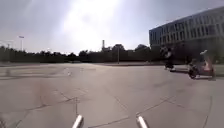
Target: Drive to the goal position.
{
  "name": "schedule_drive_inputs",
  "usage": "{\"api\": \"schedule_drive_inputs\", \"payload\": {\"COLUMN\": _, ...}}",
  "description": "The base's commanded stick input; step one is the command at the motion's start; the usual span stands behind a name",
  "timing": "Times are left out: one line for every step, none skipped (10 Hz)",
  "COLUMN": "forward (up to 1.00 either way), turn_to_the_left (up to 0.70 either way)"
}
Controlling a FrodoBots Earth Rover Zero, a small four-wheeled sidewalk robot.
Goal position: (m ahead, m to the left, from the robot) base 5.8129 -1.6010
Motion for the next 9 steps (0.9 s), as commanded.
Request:
{"api": "schedule_drive_inputs", "payload": {"forward": 1.0, "turn_to_the_left": 0.0}}
{"api": "schedule_drive_inputs", "payload": {"forward": 1.0, "turn_to_the_left": 0.0}}
{"api": "schedule_drive_inputs", "payload": {"forward": 1.0, "turn_to_the_left": 0.0}}
{"api": "schedule_drive_inputs", "payload": {"forward": 1.0, "turn_to_the_left": 0.0}}
{"api": "schedule_drive_inputs", "payload": {"forward": 1.0, "turn_to_the_left": 0.0}}
{"api": "schedule_drive_inputs", "payload": {"forward": 1.0, "turn_to_the_left": 0.0}}
{"api": "schedule_drive_inputs", "payload": {"forward": 1.0, "turn_to_the_left": 0.0}}
{"api": "schedule_drive_inputs", "payload": {"forward": 1.0, "turn_to_the_left": 0.0}}
{"api": "schedule_drive_inputs", "payload": {"forward": 1.0, "turn_to_the_left": -0.22}}
